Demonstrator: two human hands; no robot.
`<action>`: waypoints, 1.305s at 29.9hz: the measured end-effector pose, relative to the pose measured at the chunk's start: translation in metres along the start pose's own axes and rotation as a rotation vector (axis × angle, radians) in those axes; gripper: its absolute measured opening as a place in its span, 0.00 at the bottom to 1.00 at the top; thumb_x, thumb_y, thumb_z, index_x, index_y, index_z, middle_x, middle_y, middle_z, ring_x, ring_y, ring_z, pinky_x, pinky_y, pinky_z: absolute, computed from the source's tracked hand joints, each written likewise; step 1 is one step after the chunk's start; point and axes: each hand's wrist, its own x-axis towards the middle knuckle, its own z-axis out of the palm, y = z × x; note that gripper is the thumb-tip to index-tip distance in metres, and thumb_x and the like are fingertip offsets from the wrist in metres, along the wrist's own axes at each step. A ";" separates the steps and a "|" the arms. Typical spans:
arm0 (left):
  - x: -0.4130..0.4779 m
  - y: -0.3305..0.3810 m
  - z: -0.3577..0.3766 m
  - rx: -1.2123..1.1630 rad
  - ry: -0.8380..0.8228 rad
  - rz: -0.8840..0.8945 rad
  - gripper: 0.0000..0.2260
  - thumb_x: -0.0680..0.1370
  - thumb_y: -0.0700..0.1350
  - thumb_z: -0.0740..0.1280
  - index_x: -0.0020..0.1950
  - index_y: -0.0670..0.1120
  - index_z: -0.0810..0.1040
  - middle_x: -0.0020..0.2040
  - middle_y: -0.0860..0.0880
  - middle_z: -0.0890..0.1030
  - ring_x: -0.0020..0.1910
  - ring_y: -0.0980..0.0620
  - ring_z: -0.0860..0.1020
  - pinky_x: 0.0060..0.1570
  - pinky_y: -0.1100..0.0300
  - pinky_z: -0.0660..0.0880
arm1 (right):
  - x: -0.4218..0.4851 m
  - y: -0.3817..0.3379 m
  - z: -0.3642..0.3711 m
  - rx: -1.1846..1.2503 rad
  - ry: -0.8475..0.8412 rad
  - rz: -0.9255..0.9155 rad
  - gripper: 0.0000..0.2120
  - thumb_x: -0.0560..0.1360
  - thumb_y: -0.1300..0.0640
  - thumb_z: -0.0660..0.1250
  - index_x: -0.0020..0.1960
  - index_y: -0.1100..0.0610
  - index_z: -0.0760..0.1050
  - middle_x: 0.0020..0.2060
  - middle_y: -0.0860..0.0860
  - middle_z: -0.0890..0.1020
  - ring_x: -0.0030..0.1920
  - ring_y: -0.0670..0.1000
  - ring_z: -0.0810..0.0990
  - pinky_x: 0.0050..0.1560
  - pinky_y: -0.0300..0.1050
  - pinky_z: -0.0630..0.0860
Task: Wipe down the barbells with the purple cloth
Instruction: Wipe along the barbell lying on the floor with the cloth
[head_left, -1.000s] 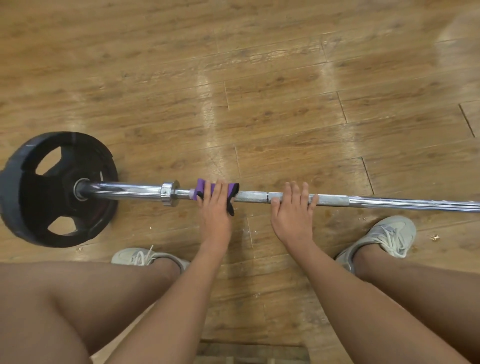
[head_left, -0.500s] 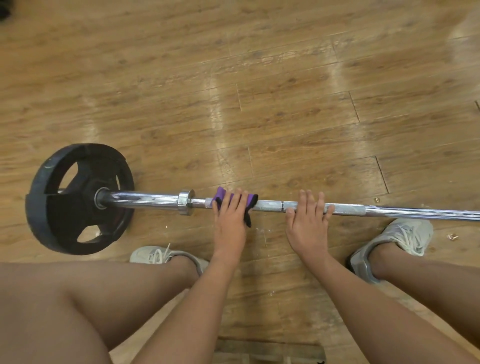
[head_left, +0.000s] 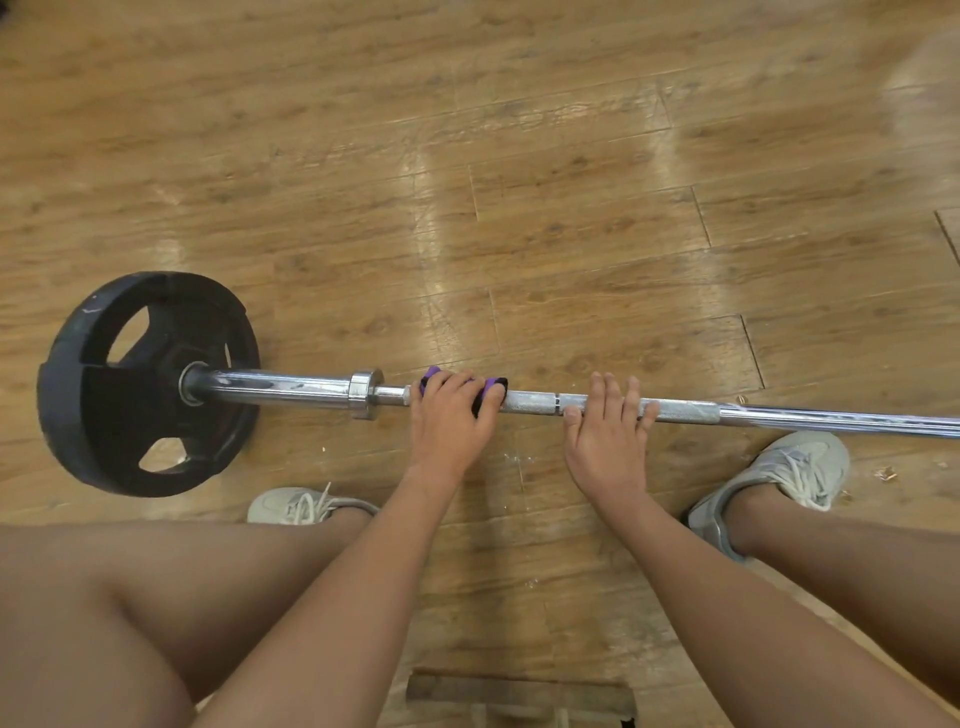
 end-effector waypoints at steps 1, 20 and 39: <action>0.004 0.004 0.001 0.027 -0.016 -0.008 0.19 0.82 0.60 0.56 0.51 0.51 0.82 0.52 0.57 0.81 0.59 0.52 0.74 0.67 0.44 0.64 | 0.001 0.000 0.000 -0.001 -0.001 -0.001 0.30 0.85 0.44 0.45 0.82 0.58 0.53 0.80 0.56 0.57 0.81 0.59 0.44 0.78 0.62 0.35; 0.012 -0.010 -0.001 0.250 -0.250 0.085 0.27 0.86 0.57 0.49 0.82 0.45 0.56 0.82 0.47 0.55 0.82 0.52 0.49 0.78 0.52 0.44 | 0.005 0.002 0.002 -0.015 0.027 -0.024 0.31 0.84 0.43 0.42 0.82 0.57 0.53 0.80 0.55 0.58 0.81 0.59 0.46 0.79 0.63 0.38; -0.040 -0.019 0.011 0.246 -0.160 0.173 0.25 0.82 0.50 0.60 0.75 0.38 0.69 0.75 0.42 0.70 0.76 0.47 0.67 0.71 0.45 0.67 | -0.035 0.007 0.017 -0.020 0.177 -0.039 0.29 0.85 0.45 0.49 0.81 0.60 0.56 0.80 0.57 0.61 0.81 0.59 0.48 0.79 0.64 0.43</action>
